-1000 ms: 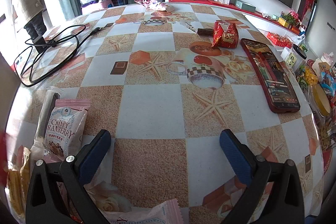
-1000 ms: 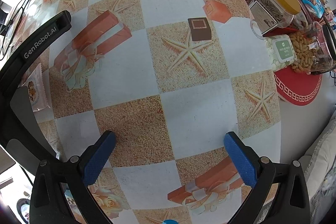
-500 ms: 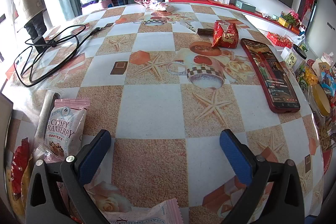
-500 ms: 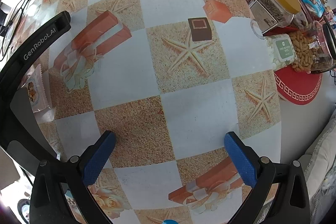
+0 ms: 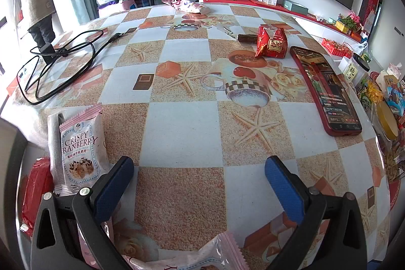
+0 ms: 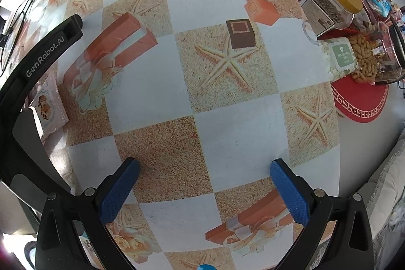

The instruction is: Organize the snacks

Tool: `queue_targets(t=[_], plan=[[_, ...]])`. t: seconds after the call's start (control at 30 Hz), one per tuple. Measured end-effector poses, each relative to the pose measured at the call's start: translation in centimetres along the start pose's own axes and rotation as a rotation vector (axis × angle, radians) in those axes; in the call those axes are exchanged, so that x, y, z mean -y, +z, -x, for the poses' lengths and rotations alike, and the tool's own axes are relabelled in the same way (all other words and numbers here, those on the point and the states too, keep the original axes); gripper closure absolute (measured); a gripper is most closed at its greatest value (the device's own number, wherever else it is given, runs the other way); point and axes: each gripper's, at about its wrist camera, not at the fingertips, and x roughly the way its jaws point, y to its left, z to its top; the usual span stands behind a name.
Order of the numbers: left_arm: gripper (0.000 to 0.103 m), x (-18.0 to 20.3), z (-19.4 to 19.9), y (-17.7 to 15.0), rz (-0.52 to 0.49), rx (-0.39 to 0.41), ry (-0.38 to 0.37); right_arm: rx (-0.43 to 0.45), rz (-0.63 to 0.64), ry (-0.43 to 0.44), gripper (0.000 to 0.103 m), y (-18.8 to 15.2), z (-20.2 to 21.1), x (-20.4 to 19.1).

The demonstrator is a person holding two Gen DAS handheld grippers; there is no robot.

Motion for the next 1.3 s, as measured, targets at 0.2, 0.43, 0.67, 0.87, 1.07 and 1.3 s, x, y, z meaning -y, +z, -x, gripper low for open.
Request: queue_targets(t=[0.2,0.43,0.67,0.87,1.07,1.3], plan=[[0.000,0.0,0.0,0.0,0.000,0.000,0.000,0.022,-0.010,-0.023,0.000,-0.2,-0.1,0.1],[0.000,0.0,0.0,0.0,0.000,0.000,0.000,0.033,-0.007,-0.032,0.000,-0.8,0.0,-0.1],[0.000,0.0,0.0,0.0,0.000,0.000,0.000,0.004,-0.009,-0.034,0.000,-0.2,-0.2,0.0],[0.000,-0.1,0.0,0.2,-0.010,-0.032,-0.005,-0.019,-0.012,-0.033,0.000,0.5,-0.3,0.2],[0.000,1.0,-1.4,2.3,-0.132,-0.361,-0.065,-0.029,-0.013,-0.030,0.000,0.9,-0.4,0.4],[0.000,0.1,3.1,4.7,-0.288,-0.416,-0.080,-0.024,-0.016,-0.030,0.000,1.1,-0.5,0.5]])
